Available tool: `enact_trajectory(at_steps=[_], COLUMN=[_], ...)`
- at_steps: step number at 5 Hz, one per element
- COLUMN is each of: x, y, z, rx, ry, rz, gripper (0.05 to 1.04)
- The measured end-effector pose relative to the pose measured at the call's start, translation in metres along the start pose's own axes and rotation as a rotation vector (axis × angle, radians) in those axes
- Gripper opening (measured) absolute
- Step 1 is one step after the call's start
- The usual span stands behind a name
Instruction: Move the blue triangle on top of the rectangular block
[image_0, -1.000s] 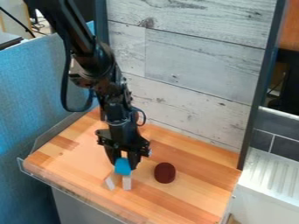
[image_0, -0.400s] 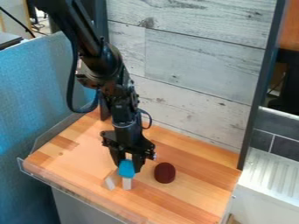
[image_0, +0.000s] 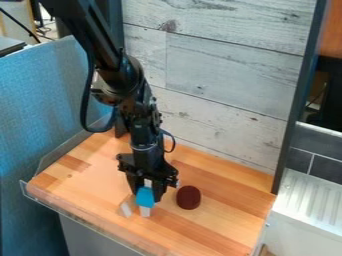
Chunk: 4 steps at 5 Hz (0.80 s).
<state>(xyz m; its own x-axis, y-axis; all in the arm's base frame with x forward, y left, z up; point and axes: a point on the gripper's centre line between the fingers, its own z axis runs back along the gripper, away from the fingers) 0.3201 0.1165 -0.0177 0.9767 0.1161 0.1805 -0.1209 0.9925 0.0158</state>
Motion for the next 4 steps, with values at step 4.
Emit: enact_trajectory(at_steps=[4], x=[0.0026], y=[0.0037], z=[-0.0026], rx=[0.014], ry=[0.006], rz=[-0.013], gripper=[0.919])
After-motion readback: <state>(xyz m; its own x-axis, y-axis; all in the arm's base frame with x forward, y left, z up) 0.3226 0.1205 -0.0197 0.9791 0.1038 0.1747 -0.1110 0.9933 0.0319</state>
